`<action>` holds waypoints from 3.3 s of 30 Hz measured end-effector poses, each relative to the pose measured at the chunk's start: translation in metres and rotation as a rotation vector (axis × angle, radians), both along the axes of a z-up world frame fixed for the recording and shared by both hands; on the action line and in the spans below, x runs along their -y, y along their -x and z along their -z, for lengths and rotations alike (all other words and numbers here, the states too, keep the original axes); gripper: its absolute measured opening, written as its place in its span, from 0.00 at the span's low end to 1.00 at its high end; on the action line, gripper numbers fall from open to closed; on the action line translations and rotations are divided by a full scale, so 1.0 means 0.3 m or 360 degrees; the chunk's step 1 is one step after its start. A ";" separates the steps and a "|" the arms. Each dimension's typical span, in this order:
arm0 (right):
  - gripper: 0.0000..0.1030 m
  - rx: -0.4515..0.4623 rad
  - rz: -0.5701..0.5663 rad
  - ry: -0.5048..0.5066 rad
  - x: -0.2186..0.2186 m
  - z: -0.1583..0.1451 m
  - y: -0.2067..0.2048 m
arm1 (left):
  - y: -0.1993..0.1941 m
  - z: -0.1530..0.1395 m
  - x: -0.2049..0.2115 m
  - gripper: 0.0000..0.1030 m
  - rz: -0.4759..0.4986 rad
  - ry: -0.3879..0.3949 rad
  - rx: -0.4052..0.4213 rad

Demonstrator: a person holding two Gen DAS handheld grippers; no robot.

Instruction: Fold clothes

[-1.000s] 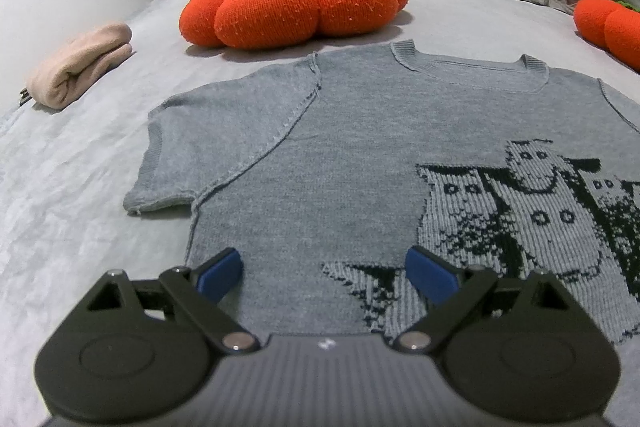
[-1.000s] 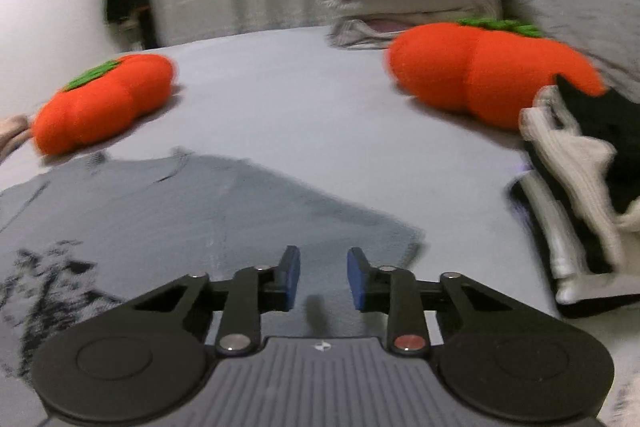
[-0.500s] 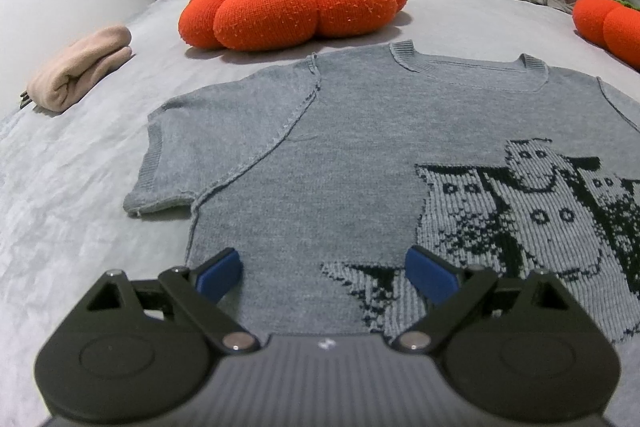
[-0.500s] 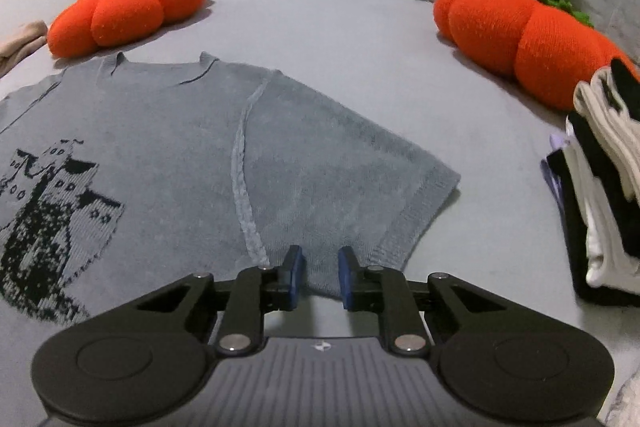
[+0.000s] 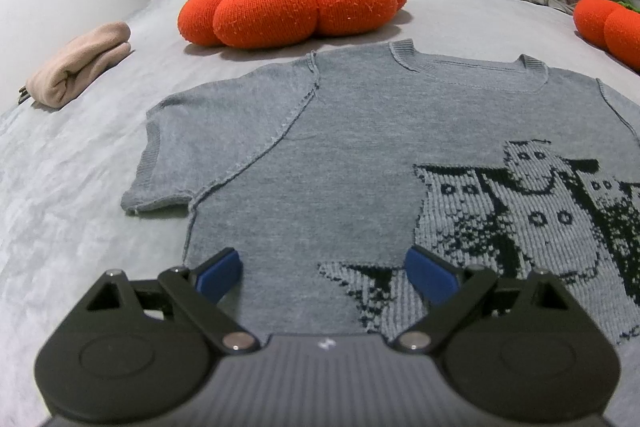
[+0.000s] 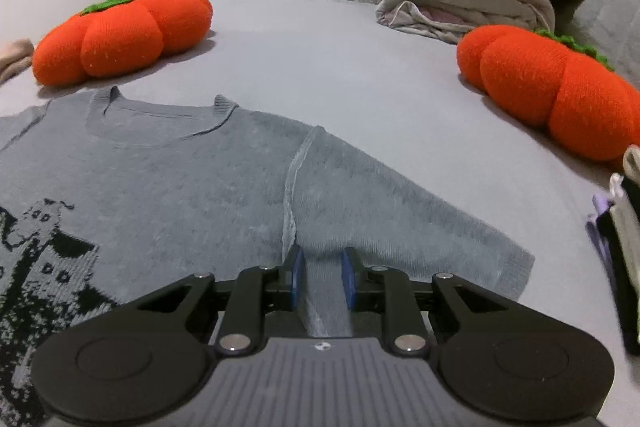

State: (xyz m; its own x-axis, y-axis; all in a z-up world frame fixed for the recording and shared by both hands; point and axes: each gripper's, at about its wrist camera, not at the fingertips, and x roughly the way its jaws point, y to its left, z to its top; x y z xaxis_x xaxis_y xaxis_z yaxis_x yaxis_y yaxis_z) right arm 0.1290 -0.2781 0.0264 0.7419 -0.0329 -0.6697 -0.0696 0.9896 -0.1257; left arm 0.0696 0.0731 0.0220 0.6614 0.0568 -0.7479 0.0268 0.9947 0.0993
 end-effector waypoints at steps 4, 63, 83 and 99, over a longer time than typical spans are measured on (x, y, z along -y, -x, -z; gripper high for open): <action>0.20 0.0047 -0.0042 0.0019 -0.040 -0.031 -0.040 | 0.000 0.002 0.004 0.92 -0.0002 -0.0007 0.0002; 0.13 0.0044 -0.0341 -0.0081 -0.486 -0.018 -0.398 | -0.014 -0.006 -0.013 0.93 0.0003 0.0034 -0.0033; 0.11 0.0097 -0.0754 -0.0051 -0.982 0.049 -0.549 | -0.015 -0.016 -0.023 0.93 0.0011 0.0075 -0.0081; 0.14 0.0091 -0.0656 -0.0076 -0.821 0.050 -0.563 | -0.023 -0.012 -0.019 0.93 0.0013 0.0069 -0.0084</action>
